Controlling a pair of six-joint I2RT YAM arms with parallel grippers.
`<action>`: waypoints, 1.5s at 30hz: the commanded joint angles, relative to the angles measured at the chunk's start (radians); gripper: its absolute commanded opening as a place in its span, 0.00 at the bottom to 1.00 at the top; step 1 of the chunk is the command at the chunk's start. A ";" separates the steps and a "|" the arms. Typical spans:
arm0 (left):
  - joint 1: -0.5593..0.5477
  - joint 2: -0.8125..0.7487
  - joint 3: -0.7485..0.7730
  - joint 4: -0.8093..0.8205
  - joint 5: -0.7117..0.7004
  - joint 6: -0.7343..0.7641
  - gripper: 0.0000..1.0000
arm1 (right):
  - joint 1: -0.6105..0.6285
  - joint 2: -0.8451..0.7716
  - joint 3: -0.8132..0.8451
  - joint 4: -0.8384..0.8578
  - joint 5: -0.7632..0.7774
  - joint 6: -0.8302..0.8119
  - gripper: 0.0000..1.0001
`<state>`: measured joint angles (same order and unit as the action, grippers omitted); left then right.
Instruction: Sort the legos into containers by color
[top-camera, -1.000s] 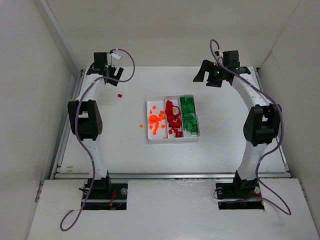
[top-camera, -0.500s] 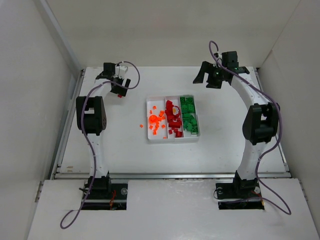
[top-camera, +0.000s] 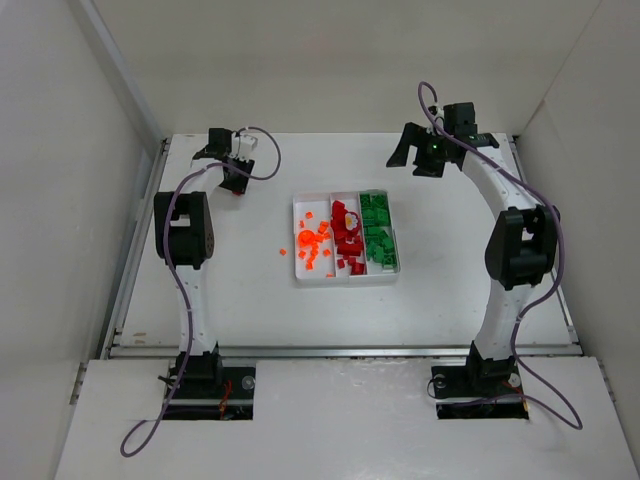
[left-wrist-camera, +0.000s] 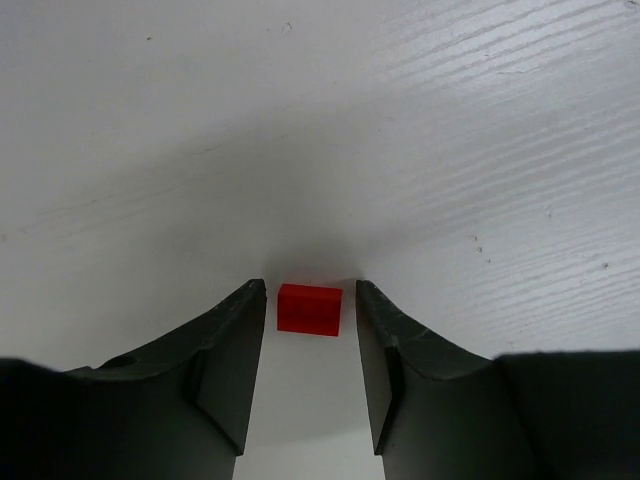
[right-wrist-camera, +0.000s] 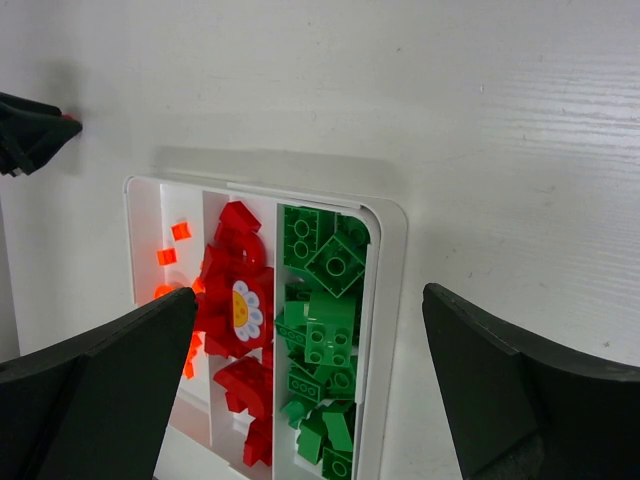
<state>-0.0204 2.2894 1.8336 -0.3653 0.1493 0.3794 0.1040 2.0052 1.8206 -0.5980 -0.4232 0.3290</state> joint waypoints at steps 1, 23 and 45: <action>-0.004 -0.011 0.017 -0.078 0.032 -0.008 0.38 | -0.007 -0.034 0.016 0.020 0.009 0.001 1.00; -0.061 -0.137 0.021 -0.146 0.052 -0.051 0.00 | -0.007 -0.082 -0.041 0.012 0.105 -0.021 1.00; -0.535 -0.243 -0.128 0.054 0.349 0.090 0.26 | 0.045 -0.164 -0.165 -0.032 0.257 -0.128 1.00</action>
<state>-0.5537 2.0674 1.7088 -0.3943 0.4679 0.4812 0.1440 1.9198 1.6520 -0.6720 -0.1585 0.2283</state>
